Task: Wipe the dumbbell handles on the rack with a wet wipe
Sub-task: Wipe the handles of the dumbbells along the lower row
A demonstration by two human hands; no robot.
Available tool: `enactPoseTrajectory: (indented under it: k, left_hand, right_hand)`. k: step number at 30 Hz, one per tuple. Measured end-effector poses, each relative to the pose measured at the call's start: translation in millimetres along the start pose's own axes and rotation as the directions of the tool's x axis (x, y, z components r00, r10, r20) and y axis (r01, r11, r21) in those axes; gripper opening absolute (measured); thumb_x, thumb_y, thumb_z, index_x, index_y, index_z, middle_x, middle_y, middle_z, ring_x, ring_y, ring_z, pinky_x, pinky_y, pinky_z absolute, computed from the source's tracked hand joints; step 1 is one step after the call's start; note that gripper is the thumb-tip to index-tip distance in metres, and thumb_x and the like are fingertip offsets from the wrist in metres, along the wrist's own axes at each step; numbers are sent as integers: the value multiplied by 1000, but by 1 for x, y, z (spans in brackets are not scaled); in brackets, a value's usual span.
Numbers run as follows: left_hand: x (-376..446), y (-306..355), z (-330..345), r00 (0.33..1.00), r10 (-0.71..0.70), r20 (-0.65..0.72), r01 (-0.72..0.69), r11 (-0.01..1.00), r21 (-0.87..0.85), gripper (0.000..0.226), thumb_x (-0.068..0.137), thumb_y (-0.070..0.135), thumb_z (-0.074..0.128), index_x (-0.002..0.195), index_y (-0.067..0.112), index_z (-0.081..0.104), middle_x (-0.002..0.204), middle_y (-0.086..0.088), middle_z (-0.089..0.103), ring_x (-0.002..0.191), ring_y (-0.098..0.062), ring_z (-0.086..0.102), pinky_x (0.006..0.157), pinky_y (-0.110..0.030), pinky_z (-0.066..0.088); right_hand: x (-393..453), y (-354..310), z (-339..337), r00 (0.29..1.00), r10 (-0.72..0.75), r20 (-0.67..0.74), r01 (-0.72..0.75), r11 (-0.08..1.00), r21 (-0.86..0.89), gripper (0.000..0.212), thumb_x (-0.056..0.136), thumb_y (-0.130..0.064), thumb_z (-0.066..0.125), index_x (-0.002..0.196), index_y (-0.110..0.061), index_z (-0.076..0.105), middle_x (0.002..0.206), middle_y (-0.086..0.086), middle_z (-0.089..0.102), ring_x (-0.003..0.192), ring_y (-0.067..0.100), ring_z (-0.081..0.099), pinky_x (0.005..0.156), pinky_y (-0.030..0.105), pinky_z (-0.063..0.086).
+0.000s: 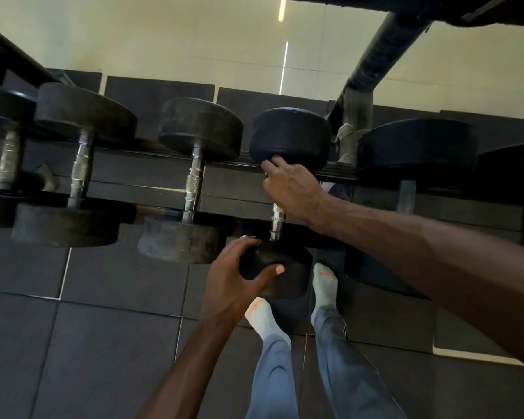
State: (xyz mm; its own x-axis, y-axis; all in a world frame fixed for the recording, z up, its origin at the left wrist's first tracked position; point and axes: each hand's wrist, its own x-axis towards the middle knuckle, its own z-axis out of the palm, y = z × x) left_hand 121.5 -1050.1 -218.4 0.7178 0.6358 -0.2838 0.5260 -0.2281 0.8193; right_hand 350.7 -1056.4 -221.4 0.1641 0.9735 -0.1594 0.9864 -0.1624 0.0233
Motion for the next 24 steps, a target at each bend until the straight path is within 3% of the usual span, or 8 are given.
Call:
enactPoseTrajectory:
  k: [4,6,9,13,17,20,23,24]
  left_hand:
    - [-1,-1,0,1000,-2,1,2,1000,-6,62,73,59,82,123,26,68,124,15,65,122,-1,58,102,-35,53]
    - [-1,0,0,1000,-8,4,8,1000,-1,63,73,61,80,124,26,67,126,14,64,123,-1,58,102,-37,53]
    - [-1,0,0,1000,-9,-7,9,1000,6,64,73,64,78,124,28,67,128,15,64,127,-2,56,105,-38,52]
    - [-1,-1,0,1000,-6,-7,6,1000,8,65,73,64,79,125,26,68,128,14,64,128,-1,55,107,-35,50]
    - [-1,-2,0,1000,-16,-1,16,1000,11,66,73,63,80,126,27,67,130,15,63,130,2,53,108,-33,49]
    - [-1,-2,-1,1000,-14,2,14,1000,15,66,73,64,79,126,27,67,129,15,63,130,0,53,108,-34,49]
    - [-1,-1,-1,1000,-14,3,14,1000,16,65,73,64,79,126,28,67,129,16,63,129,1,53,107,-33,49]
    - [-1,0,-1,1000,-14,7,14,1000,15,64,73,64,79,126,29,66,128,17,62,129,2,53,107,-32,49]
  right_hand:
    - [-13,4,13,989,71,-131,-70,997,17,8,75,-7,75,82,-9,77,105,9,63,99,25,62,52,31,53]
    - [-20,-3,20,961,213,-177,-203,976,76,16,73,-6,76,89,-9,77,110,7,61,102,24,62,55,30,54]
    - [-23,-16,28,849,491,-196,-400,839,369,15,81,-2,73,94,-8,76,114,7,60,101,27,61,68,34,56]
    - [-17,-31,30,570,811,-127,-495,463,735,15,87,-3,66,87,-13,78,100,3,66,86,20,63,72,27,50]
    - [-12,-38,27,305,950,62,-436,81,896,15,86,-12,72,89,-22,82,93,-2,73,78,11,65,70,11,48]
    - [-12,-35,33,222,938,266,-334,-183,925,10,82,-14,79,86,-23,82,84,-5,76,77,6,68,72,9,49]
    - [-7,-23,46,155,805,572,-145,-554,820,16,79,-8,84,81,-23,79,82,-3,78,81,15,75,82,31,62]
    - [-7,-20,51,149,756,637,-111,-628,771,17,78,-7,84,81,-22,78,80,-3,78,82,19,76,81,36,63]
